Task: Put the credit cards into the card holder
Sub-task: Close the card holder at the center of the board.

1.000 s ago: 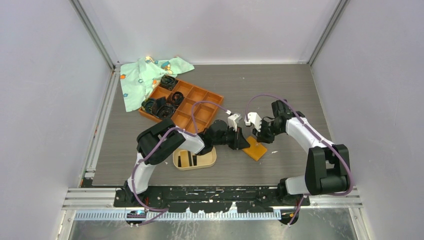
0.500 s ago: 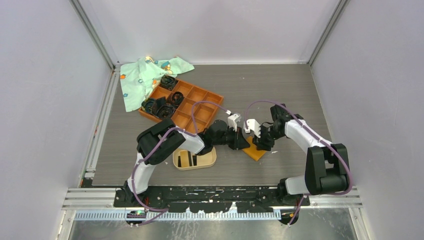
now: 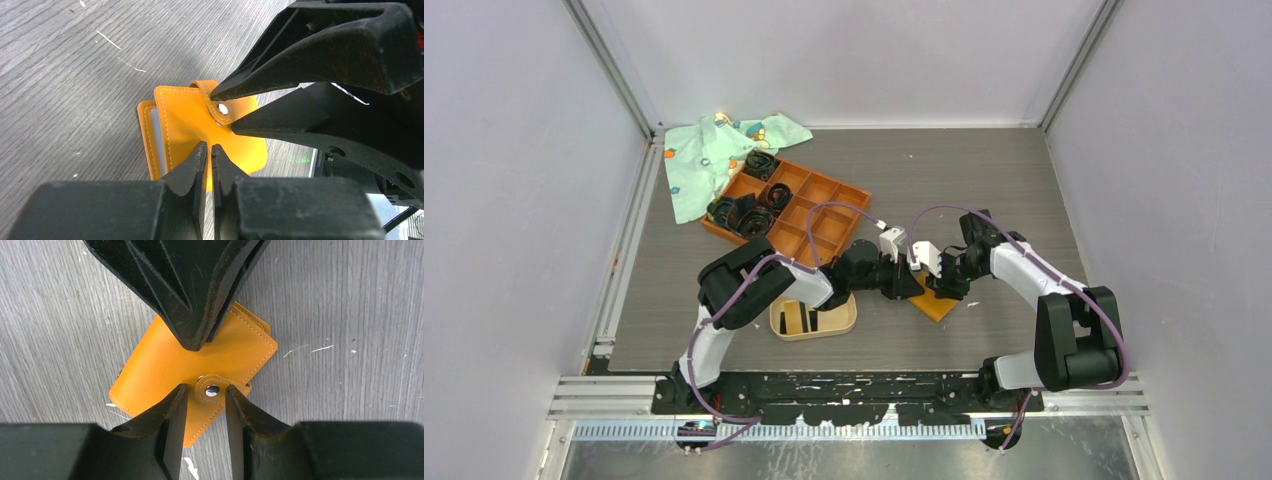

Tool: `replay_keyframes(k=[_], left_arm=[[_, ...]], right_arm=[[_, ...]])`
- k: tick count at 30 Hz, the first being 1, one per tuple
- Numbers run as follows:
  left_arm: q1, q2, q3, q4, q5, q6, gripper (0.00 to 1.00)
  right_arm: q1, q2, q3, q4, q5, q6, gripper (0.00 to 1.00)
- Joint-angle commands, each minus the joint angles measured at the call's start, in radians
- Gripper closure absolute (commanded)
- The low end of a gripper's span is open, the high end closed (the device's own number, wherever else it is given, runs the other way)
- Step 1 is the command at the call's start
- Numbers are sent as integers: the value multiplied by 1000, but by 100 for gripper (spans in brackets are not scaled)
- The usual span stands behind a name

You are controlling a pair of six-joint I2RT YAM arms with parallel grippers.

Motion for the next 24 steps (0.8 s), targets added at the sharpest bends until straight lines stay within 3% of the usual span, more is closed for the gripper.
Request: replay_keyframes(k=[1,9,20,24], left_arm=[[-5,6,22,47,13,6,91],[-4,4,19,48,13,9,91],[-5,3,10,53,11,9,91],[-5,3,10,54,9,8,91]], right_arm=[[7,-20,-15,58,24,4,64],[6,-24,4,26,28,1,78],[6,-32,16,4,46,0,77],[6,-41,18,1,52,2,72]])
